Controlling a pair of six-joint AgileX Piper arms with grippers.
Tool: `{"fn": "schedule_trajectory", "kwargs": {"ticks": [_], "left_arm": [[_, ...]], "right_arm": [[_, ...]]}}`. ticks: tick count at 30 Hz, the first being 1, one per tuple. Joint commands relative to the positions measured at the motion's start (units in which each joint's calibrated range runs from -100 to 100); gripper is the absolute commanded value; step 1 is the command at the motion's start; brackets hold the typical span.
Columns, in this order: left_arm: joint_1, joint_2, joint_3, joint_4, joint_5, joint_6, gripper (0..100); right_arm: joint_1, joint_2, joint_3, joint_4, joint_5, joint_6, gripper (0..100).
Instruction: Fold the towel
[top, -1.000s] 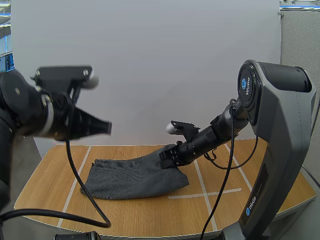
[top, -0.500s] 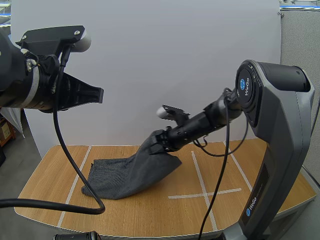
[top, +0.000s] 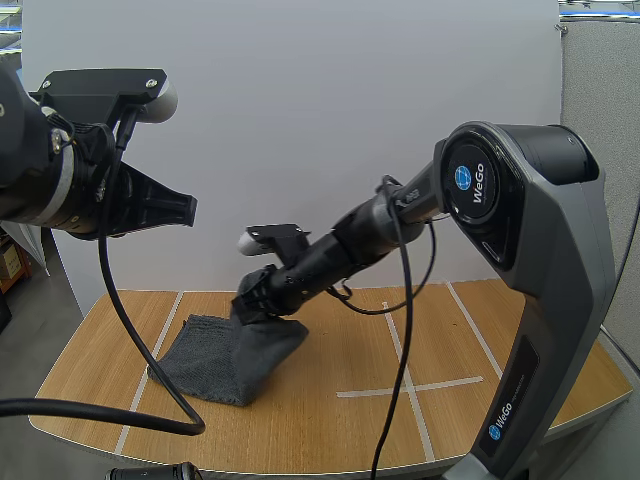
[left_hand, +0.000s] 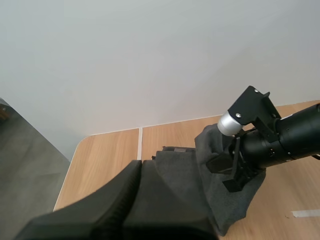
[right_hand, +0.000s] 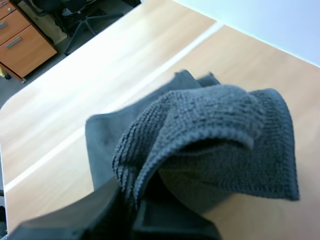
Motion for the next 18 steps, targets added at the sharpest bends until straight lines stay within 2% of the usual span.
{"fn": "schedule_trajectory", "kwargs": {"ticks": [1, 10, 18], "left_arm": [[0.07, -0.1, -0.5, 0.2, 0.6, -0.4, 0], [0.07, -0.1, -0.5, 0.5, 0.6, -0.4, 0], [0.07, -1.0, -0.5, 0.5, 0.6, -0.4, 0]], "right_arm": [[1.3, 2.0, -3.0, 0.7, -1.1, 2.1, 0], [4.0, 8.8, -9.9, 0.7, -1.8, 4.2, 0], [5.8, 12.6, -12.3, 1.0, -5.5, 4.5, 0]]}}
